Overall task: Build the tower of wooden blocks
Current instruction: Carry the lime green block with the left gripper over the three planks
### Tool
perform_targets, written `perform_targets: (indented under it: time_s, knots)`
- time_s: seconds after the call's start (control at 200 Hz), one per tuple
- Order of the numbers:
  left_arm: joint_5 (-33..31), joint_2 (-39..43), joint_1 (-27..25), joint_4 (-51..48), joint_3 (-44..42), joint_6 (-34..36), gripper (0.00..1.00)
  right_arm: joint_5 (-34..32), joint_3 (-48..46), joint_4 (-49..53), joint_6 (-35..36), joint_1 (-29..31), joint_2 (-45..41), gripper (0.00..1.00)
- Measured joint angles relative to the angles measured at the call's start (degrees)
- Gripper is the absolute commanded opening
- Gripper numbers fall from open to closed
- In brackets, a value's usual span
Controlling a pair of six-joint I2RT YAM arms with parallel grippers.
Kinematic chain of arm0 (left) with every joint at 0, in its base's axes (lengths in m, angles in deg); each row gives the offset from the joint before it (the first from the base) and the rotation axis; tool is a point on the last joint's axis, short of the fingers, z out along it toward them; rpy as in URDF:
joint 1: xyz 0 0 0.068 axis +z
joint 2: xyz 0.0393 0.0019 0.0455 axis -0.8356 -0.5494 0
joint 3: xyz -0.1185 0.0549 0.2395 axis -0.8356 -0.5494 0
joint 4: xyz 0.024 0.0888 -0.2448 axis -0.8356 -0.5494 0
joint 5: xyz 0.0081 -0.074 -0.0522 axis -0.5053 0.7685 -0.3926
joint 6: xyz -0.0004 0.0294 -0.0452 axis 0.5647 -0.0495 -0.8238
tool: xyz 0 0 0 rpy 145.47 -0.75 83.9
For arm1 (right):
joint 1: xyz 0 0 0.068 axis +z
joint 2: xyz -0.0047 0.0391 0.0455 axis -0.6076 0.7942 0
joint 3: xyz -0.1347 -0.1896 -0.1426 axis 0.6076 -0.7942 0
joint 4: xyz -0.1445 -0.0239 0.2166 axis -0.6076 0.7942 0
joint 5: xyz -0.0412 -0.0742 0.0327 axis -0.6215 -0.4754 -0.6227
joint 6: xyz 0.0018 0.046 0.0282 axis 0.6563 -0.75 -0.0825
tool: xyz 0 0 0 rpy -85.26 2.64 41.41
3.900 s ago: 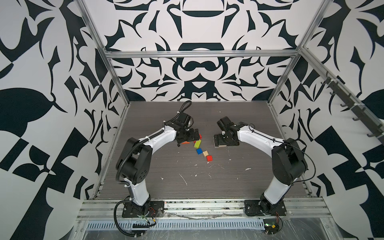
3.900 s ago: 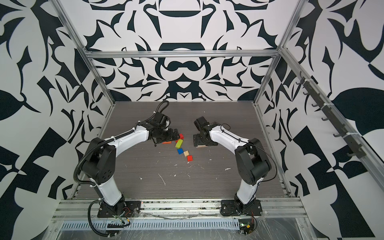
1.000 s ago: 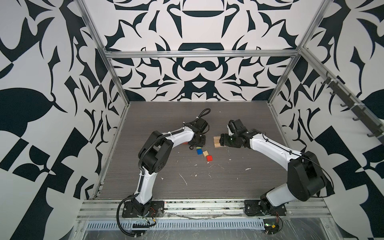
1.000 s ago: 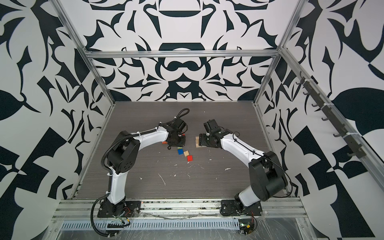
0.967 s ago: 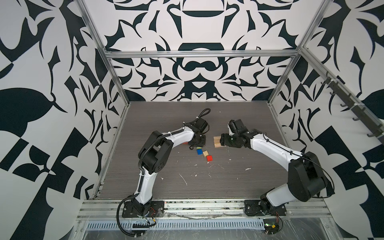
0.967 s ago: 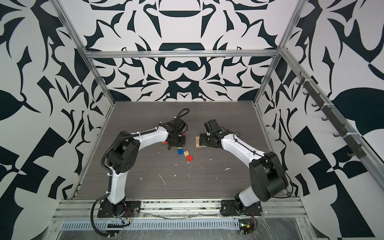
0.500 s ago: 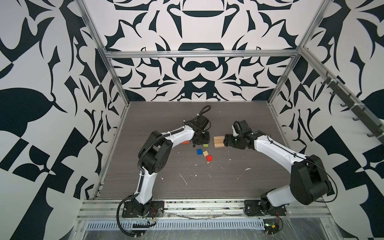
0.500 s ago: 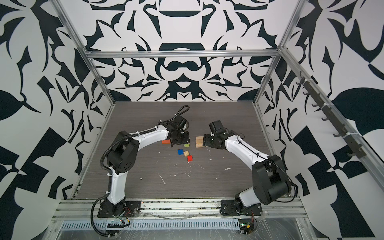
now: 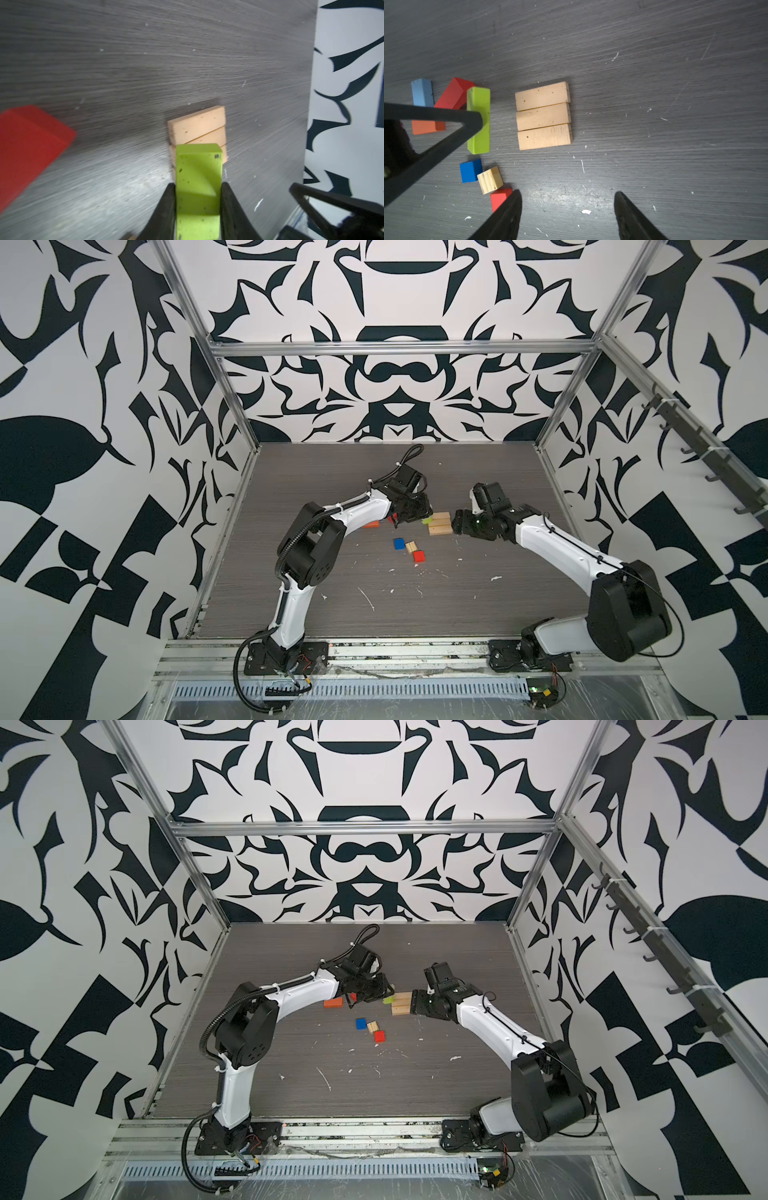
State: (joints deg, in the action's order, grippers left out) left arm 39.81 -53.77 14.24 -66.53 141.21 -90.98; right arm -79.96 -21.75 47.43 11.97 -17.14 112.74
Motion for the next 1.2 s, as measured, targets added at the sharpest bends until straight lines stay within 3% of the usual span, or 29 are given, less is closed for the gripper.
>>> perform_targets:
  time_s: [0.33,1.2]
  knots:
    - [-0.11,-2.78,-2.38,1.60,1.92,-2.62,0.30,0.20,-1.40,-0.07,0.59,-0.70,-1.05,0.75]
    - [-2.82,-5.07,-2.60,3.02,2.03,-5.62,0.32,1.68,-2.23,-0.11,1.01,-1.18,-1.27,0.74]
